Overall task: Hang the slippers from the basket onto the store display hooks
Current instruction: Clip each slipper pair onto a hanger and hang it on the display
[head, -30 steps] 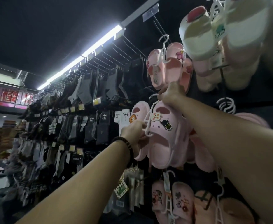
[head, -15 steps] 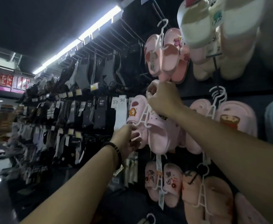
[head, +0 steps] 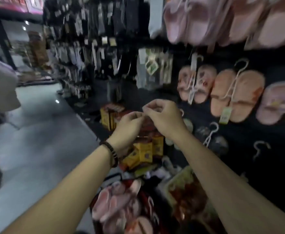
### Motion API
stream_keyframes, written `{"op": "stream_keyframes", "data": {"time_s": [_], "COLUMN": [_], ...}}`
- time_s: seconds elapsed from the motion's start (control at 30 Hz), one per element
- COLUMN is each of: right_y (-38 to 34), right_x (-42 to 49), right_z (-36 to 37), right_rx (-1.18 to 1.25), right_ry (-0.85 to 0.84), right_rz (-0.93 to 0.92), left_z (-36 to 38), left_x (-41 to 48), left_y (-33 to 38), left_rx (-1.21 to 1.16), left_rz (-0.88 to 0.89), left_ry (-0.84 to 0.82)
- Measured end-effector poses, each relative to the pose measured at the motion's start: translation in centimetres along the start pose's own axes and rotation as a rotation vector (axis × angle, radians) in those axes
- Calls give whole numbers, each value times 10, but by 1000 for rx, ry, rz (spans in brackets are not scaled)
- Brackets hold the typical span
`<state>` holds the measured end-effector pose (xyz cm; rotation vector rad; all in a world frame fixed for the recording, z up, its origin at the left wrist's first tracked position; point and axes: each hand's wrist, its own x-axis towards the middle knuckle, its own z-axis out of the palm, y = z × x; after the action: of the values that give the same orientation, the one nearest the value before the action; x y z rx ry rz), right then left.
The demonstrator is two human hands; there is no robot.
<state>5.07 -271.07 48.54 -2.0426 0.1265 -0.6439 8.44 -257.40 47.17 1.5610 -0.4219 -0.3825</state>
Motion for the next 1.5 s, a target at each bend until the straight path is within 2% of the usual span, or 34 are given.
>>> {"op": "stream_keyframes", "data": {"time_s": [0.13, 0.37, 0.6, 0.77, 0.9, 1.0, 1.1, 1.27, 1.5], "right_y": [83, 213, 321, 367, 388, 397, 398, 409, 410], "right_x": [-64, -130, -159, -184, -199, -207, -214, -219, -209], "right_z": [51, 105, 162, 197, 210, 220, 226, 229, 226], "right_rx": [112, 81, 96, 101, 78, 56, -38, -106, -94], "right_ry": [-119, -231, -300, -290, -269, -278, -370, -480, -448], "right_rz": [183, 491, 806, 932, 945, 885, 769, 745, 759], "left_z": [-17, -62, -116, -125, -128, -131, -133, -127, -125], "left_x": [-37, -62, -36, -13, 6, 29, 48, 67, 77], "left_y": [-110, -255, -374, -430, -466, -474, -478, -495, -508], "left_rx": [7, 76, 402, 645, 782, 713, 634, 720, 882], "left_rz": [-144, -370, -502, -524, -634, -642, -636, -664, -694], "left_ry": [72, 185, 231, 232, 323, 363, 416, 332, 342]}}
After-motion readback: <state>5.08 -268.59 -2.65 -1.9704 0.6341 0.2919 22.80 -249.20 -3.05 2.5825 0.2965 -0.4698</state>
